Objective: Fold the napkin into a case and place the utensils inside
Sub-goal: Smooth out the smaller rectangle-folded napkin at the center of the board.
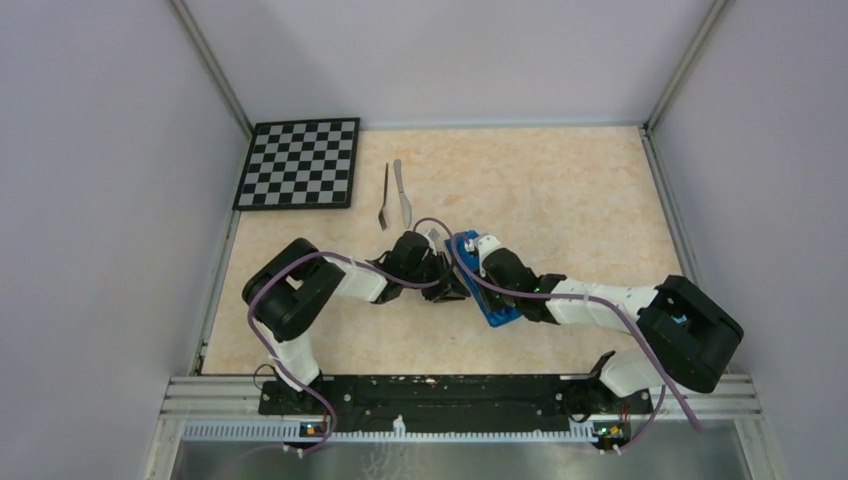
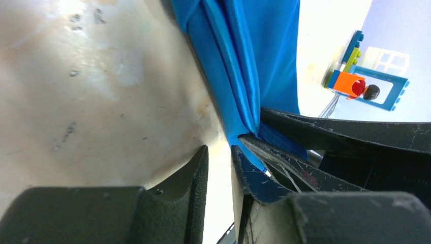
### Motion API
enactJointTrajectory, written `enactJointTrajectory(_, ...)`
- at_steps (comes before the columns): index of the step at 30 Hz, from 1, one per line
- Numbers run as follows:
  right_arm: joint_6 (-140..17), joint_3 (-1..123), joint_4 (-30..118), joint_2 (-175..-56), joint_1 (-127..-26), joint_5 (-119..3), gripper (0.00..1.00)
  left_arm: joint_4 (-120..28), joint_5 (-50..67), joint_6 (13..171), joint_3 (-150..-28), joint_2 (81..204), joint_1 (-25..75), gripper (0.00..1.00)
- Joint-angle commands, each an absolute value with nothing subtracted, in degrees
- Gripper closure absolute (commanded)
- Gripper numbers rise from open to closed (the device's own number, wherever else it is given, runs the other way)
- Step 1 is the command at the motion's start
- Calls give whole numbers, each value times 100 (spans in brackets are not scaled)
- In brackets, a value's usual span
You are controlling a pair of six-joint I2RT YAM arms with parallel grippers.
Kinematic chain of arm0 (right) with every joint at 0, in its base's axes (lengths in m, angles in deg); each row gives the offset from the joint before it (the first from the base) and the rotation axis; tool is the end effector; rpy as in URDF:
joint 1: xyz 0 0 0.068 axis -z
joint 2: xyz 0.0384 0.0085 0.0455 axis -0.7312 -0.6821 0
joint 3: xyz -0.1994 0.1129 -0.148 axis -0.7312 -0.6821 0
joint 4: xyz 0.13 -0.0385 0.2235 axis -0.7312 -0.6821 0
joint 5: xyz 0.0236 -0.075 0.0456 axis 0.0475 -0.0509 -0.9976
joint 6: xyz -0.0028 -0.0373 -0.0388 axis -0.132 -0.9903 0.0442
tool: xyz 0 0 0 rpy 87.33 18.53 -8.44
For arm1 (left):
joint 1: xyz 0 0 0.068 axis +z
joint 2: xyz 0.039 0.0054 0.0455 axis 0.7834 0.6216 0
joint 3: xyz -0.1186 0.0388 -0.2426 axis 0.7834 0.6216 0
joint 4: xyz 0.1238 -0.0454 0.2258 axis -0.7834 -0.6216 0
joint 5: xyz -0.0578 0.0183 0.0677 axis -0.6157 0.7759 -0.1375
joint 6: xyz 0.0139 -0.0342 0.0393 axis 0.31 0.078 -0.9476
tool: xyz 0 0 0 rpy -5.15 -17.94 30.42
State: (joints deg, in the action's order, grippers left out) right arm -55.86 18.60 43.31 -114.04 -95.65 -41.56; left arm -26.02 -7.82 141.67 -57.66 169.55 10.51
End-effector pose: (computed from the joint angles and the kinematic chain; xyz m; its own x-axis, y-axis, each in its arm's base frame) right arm 0.1747 0.1901 0.1547 -0.6260 -0.3877 -0.6766 -0.5503 0.8344 0.0311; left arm 0.2370 -0.2263 0.1140 -0.9680 -0.2169 -0.1265 -0.0289 0.5967 -0.8020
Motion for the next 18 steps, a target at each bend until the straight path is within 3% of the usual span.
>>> enactJointTrajectory(1, -5627, 2142, 4426, -11503, -9638, -4001, 73, -2711, -582, 14146, -5768, 17212, 884, 70)
enactJointTrajectory(8, -5434, 2057, 4358, -10965, -9638, -3984, 60, -2712, -489, 14131, -5757, 17211, 855, 67)
enactJointTrajectory(18, -5419, 2044, 4361, -10956, -9517, -3903, 64, -2871, -364, 14147, -5947, 17413, 859, 65)
